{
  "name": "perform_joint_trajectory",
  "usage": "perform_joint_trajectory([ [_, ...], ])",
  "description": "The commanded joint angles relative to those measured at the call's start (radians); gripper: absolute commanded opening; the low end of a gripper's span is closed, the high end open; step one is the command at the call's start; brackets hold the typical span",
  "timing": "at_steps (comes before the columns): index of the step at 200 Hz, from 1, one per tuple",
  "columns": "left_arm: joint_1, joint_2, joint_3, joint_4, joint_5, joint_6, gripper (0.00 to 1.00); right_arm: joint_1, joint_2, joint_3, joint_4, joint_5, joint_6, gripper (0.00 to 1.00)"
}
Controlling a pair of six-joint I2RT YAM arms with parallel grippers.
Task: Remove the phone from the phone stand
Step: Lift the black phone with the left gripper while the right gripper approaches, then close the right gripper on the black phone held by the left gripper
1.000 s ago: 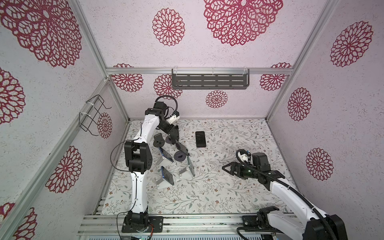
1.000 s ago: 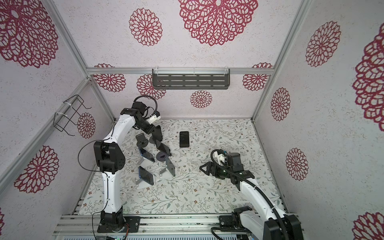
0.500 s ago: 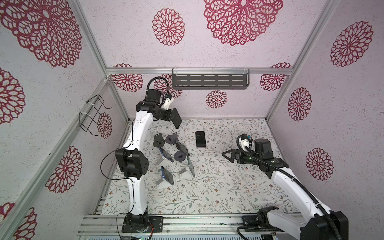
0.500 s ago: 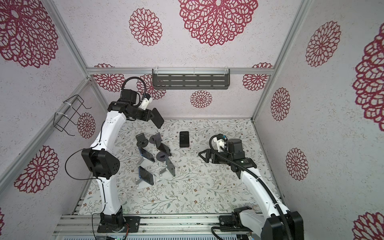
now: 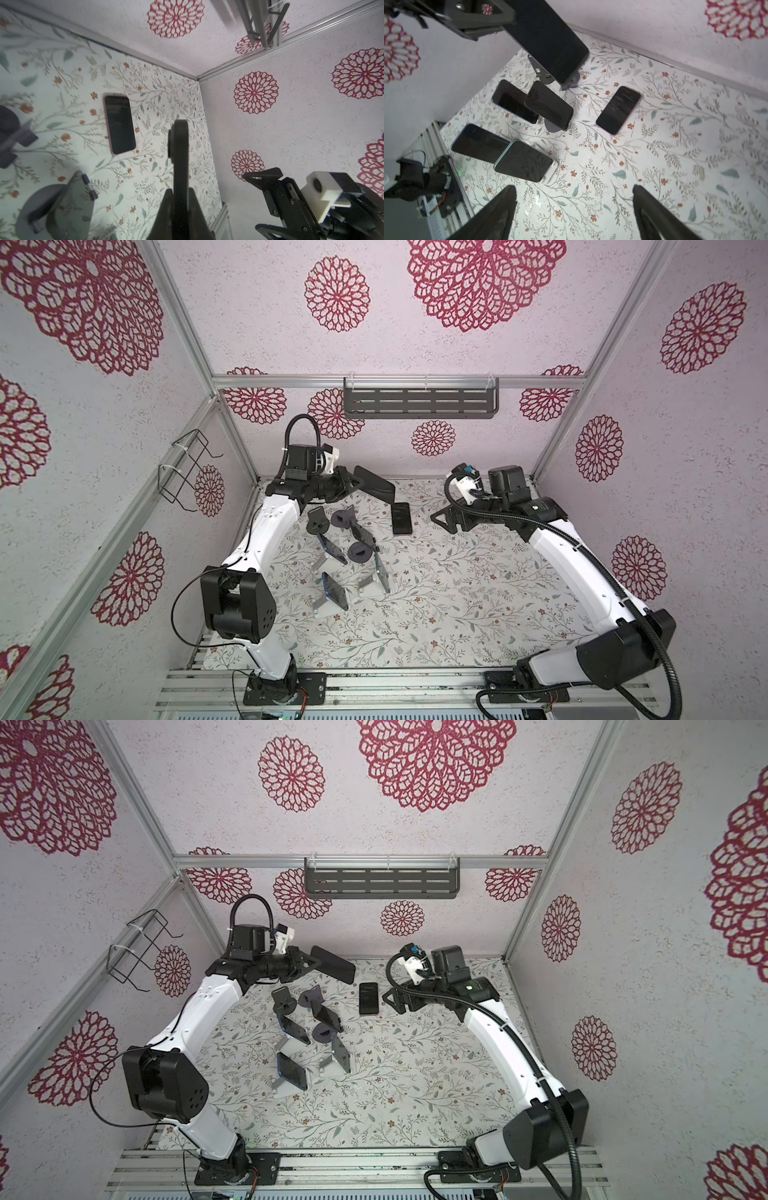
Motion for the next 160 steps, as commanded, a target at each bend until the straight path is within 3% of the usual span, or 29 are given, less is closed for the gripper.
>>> perform_joint_trajectory([
  [1,-0.04,-0.048,-0.032,0.055,0.137,-0.073,0.0,0.057,0.052,0.105,-0.147,0.022,-0.282,0.91],
  [40,-0.085,-0.088,-0.129,0.043,0.215,-0.033,0.0,0.121,0.146,0.208,-0.201,-0.016,-0.481,0.93],
  [65,-0.113,-0.098,-0.16,0.044,0.241,-0.014,0.0,0.147,0.196,0.238,-0.213,-0.017,-0.538,0.96],
  [160,-0.137,-0.112,-0.173,0.032,0.265,0.028,0.0,0.157,0.321,0.286,-0.183,0.026,-0.498,0.99],
])
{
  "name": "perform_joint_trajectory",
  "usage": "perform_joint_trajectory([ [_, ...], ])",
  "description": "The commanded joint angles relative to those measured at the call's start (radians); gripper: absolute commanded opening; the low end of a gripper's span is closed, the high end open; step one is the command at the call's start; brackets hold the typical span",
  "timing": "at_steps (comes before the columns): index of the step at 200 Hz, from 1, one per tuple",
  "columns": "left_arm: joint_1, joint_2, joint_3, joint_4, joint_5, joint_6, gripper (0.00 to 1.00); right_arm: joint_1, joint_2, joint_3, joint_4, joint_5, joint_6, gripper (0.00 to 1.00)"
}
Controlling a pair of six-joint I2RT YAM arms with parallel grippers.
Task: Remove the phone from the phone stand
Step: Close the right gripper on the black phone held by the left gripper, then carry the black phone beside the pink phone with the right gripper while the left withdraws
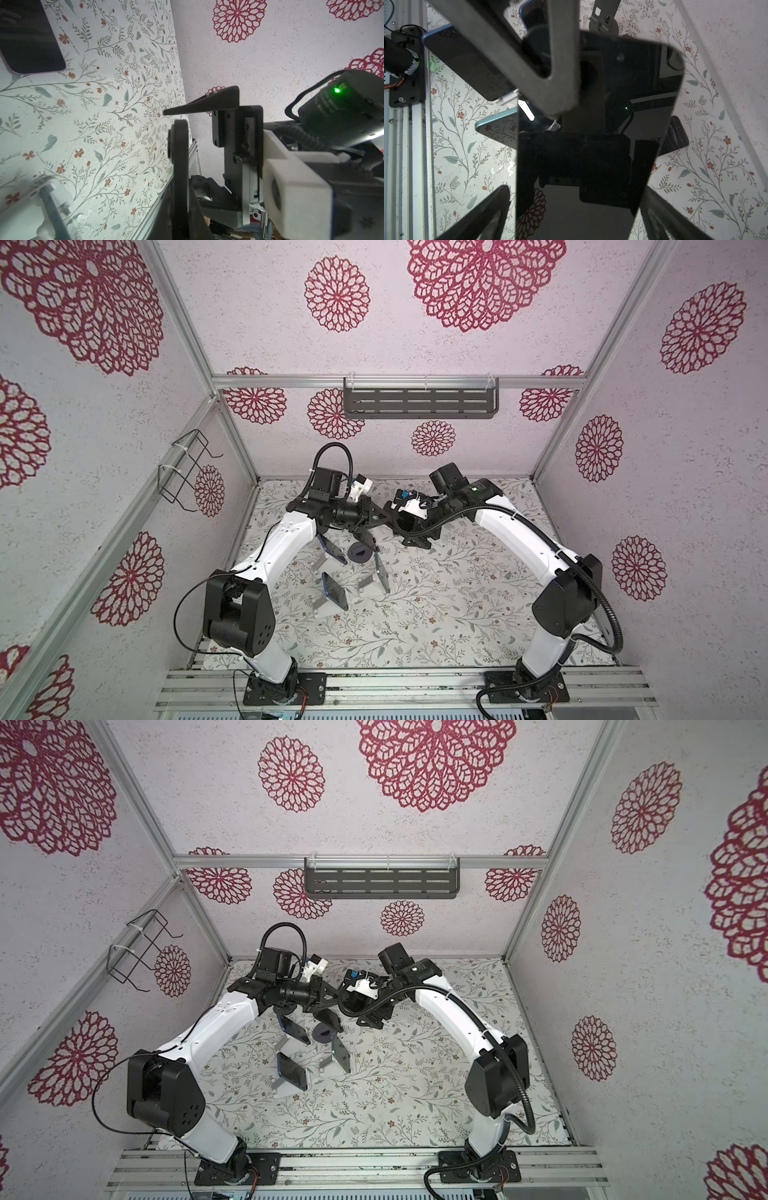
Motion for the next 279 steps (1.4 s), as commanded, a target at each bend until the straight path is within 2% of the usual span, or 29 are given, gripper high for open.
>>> perform_joint_trajectory([
  [1,-0.006,-0.043,0.002,0.028,0.043,0.021,0.0,-0.001,-0.003,0.045,0.017,-0.008,0.012,0.99],
  [53,-0.007,-0.037,-0.003,0.019,0.024,0.031,0.0,-0.001,-0.008,0.042,0.069,-0.009,0.078,0.91],
  [90,-0.008,-0.039,-0.005,0.027,0.02,0.03,0.0,-0.004,0.019,0.07,0.06,0.009,0.144,0.76],
  [112,-0.004,-0.036,-0.007,0.026,0.016,0.034,0.0,-0.006,0.02,0.074,0.07,0.007,0.178,0.61],
  [122,-0.005,-0.033,-0.007,0.033,0.016,0.034,0.08,-0.006,0.016,0.07,0.079,-0.001,0.193,0.57],
  [151,-0.001,-0.039,-0.004,0.05,-0.011,0.035,0.54,-0.011,-0.004,0.042,0.117,0.029,0.254,0.54],
  [157,0.004,-0.045,-0.004,0.05,-0.023,0.036,0.61,-0.018,-0.01,0.031,0.134,0.038,0.281,0.53],
  [169,0.021,-0.059,-0.002,0.044,-0.044,0.04,0.71,-0.039,-0.027,-0.007,0.18,0.047,0.345,0.51],
  [179,0.044,-0.075,-0.001,0.031,-0.064,0.046,0.75,-0.063,-0.041,-0.043,0.232,0.047,0.411,0.48],
  [213,0.147,-0.138,0.005,-0.054,-0.195,0.106,0.76,-0.141,-0.029,-0.122,0.354,0.131,0.668,0.39],
  [234,0.201,-0.169,0.029,-0.138,-0.34,0.176,0.75,-0.185,0.037,-0.108,0.369,0.24,0.827,0.28],
  [257,0.219,-0.194,0.071,-0.247,-0.553,0.292,0.76,-0.207,0.143,-0.036,0.336,0.308,0.9,0.23],
  [279,0.229,-0.225,0.062,-0.277,-0.665,0.354,0.76,-0.209,0.279,0.099,0.268,0.354,0.922,0.18],
])
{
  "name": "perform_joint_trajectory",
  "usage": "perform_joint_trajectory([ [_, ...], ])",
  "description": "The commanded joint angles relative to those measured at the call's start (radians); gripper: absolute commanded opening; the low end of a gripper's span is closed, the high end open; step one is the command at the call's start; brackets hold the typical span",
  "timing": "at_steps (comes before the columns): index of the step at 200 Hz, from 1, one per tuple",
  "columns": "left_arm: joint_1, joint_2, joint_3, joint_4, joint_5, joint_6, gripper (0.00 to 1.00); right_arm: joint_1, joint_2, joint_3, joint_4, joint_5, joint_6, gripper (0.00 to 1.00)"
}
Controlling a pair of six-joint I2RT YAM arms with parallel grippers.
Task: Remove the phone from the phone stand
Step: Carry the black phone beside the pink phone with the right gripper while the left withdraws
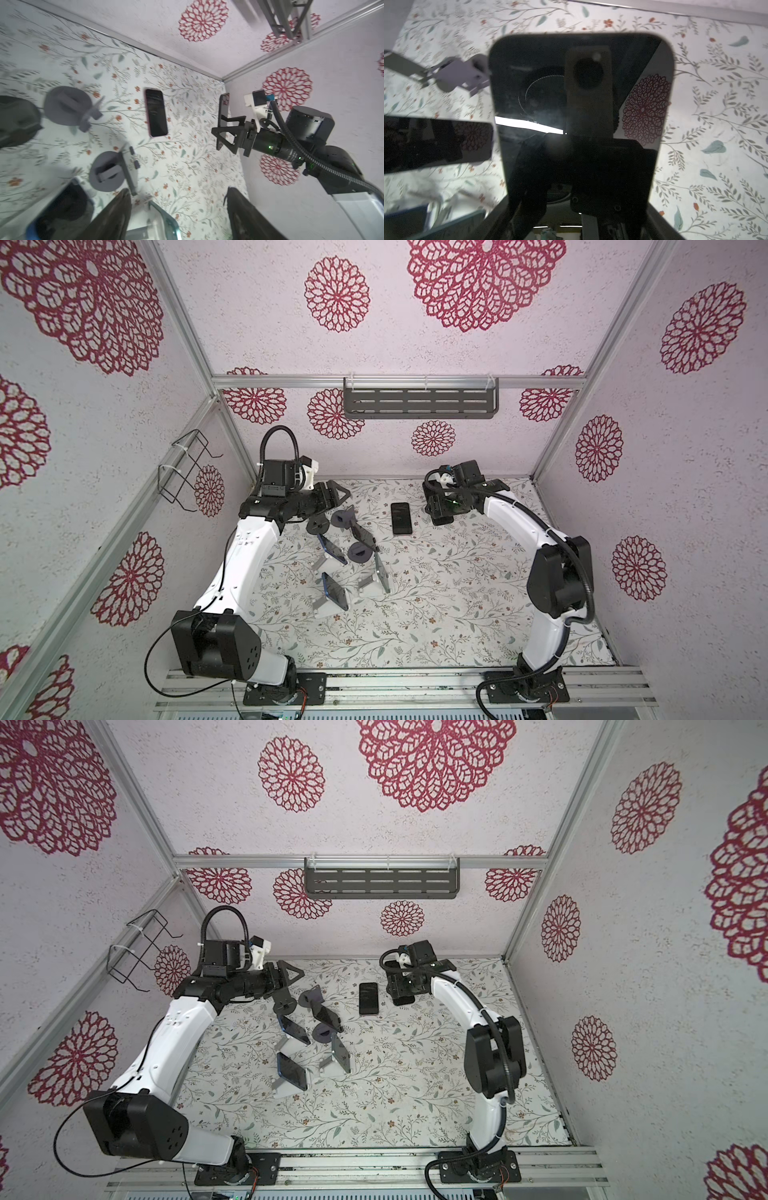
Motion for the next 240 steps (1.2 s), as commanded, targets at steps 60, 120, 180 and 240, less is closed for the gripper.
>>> perform_joint_trajectory([
  [60,0.086,-0.083,-0.125,-0.054,-0.212,0.154,0.72,0.011,0.388,0.415,-0.148,0.141,0.161,0.15],
  [120,0.125,-0.068,-0.142,-0.06,-0.212,0.16,0.72,0.017,0.463,0.456,-0.159,0.156,0.159,0.26],
  [180,0.146,-0.064,-0.144,-0.063,-0.21,0.162,0.73,0.036,0.51,0.47,-0.145,0.137,0.165,0.37],
  [240,0.162,-0.059,-0.142,-0.074,-0.232,0.173,0.75,0.054,0.531,0.465,-0.151,0.124,0.187,0.49],
])
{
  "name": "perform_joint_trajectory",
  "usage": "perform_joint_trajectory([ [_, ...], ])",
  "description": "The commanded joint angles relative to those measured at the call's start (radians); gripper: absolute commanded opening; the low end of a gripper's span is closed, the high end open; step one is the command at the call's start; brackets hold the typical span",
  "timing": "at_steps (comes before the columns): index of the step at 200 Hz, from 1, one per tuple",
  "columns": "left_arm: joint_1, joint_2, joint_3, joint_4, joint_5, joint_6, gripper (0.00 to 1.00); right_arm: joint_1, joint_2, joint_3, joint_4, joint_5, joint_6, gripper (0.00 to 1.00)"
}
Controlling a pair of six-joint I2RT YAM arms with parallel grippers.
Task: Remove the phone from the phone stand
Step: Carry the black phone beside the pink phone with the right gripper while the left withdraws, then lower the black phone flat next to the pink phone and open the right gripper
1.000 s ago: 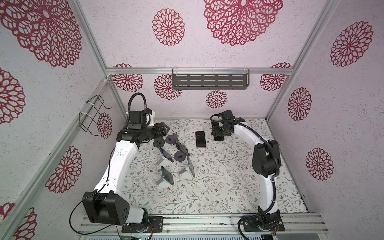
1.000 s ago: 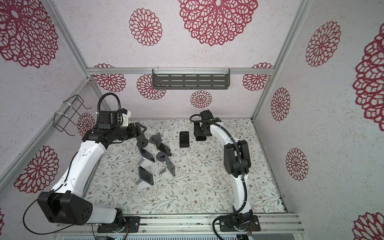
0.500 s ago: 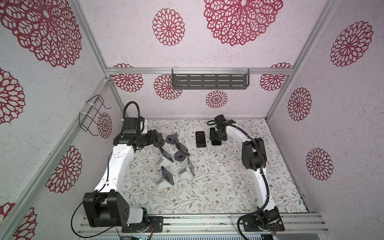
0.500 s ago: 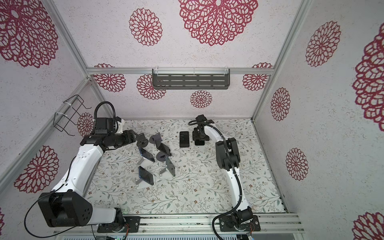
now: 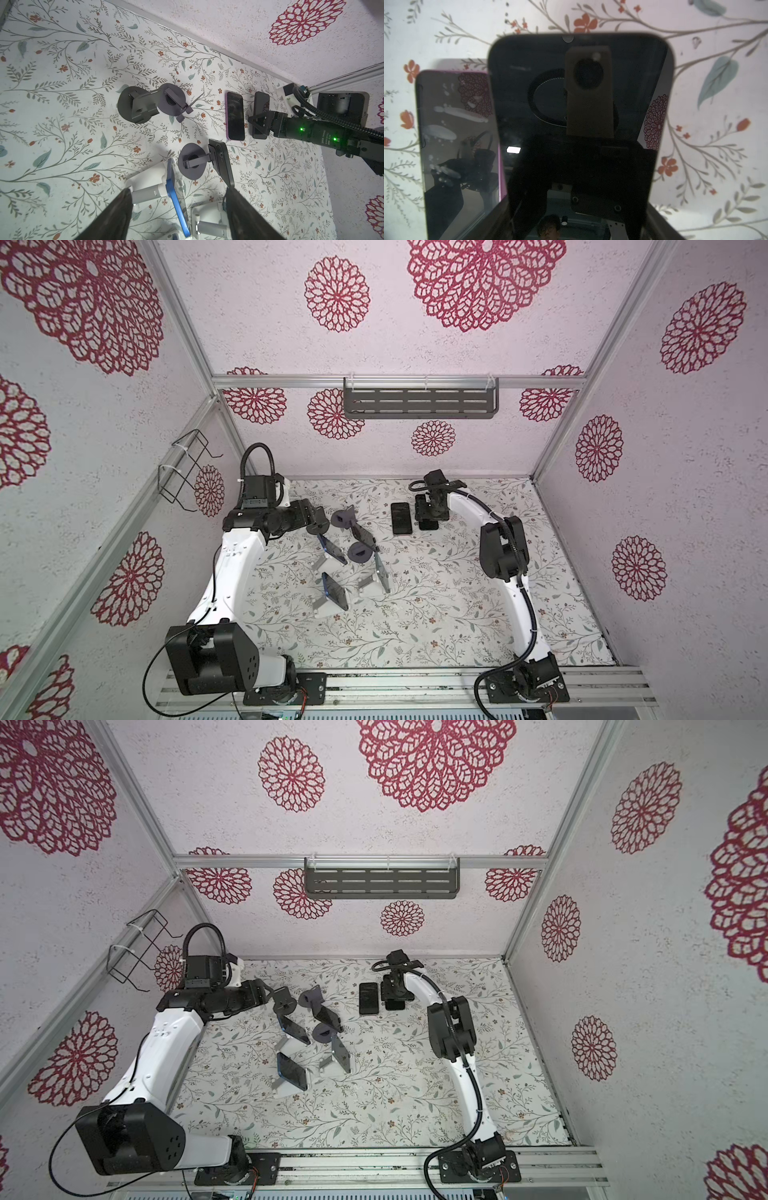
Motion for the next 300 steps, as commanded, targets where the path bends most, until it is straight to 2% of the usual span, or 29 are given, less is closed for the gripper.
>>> perform_joint_trajectory([
  [1,0.01,0.004,0.004,-0.01,-0.023,0.024,0.75,0.01,0.018,0.02,-0.016,-0.008,0.043,0.49],
  [45,0.011,0.009,0.004,-0.014,-0.021,0.026,0.76,0.017,0.018,-0.005,-0.012,0.026,0.062,0.66],
  [92,0.011,0.01,0.004,-0.014,-0.029,0.032,0.77,0.025,-0.004,-0.056,-0.006,0.068,0.065,0.72],
  [121,0.011,0.01,0.004,-0.015,-0.026,0.032,0.77,0.025,-0.023,-0.107,0.026,0.058,0.077,0.79],
  [173,0.011,0.007,0.003,-0.013,-0.03,0.035,0.77,0.028,-0.033,-0.122,0.033,0.054,0.083,0.81],
  [211,0.011,0.007,0.004,-0.016,-0.032,0.039,0.78,0.03,-0.042,-0.134,0.039,0.063,0.091,0.79],
  [255,0.009,0.04,0.027,-0.073,-0.03,0.069,0.8,0.031,-0.095,-0.119,0.059,0.023,0.078,0.9],
  [300,-0.037,0.068,0.03,-0.132,-0.039,0.072,0.82,0.026,-0.234,-0.138,0.05,0.074,0.035,0.99],
])
